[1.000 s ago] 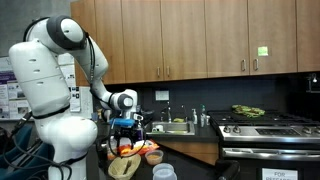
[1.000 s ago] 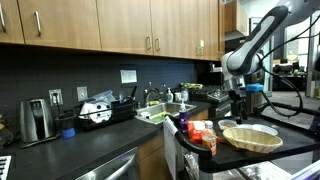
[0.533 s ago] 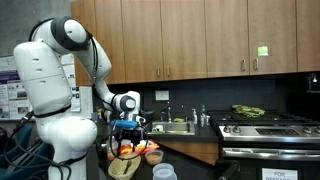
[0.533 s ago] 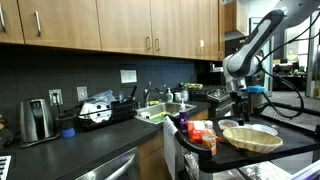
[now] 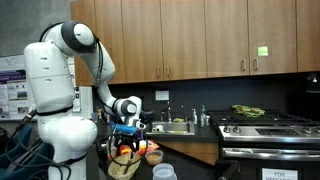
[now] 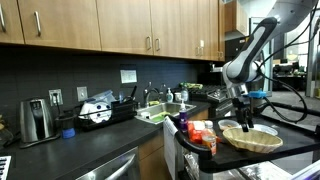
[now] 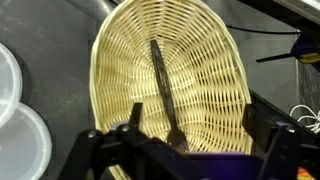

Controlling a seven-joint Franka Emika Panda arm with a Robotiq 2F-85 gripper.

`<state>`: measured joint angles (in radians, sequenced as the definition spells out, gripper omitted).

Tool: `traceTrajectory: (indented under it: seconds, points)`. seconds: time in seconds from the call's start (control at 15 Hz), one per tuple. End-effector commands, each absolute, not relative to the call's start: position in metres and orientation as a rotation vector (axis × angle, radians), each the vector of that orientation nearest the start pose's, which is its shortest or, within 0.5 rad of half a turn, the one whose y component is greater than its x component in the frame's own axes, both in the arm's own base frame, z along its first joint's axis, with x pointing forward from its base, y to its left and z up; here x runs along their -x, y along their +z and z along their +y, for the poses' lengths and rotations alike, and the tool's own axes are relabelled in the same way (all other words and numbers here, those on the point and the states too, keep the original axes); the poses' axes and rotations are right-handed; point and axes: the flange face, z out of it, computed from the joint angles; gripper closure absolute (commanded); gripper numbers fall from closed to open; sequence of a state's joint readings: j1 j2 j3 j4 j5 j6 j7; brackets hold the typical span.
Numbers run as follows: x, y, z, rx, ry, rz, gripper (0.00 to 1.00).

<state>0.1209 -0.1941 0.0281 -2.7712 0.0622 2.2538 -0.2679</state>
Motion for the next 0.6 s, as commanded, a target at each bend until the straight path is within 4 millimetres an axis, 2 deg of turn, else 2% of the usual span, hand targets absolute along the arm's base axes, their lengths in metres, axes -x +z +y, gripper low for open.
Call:
traceTrajectory:
  seconds: [0.0,0.53]
  points:
    - [-0.339,0.237,0.055,3.006,0.534,-0.582,0.0]
    - [-0.337,0.216,0.049,3.019,0.598,-0.619,0.0]
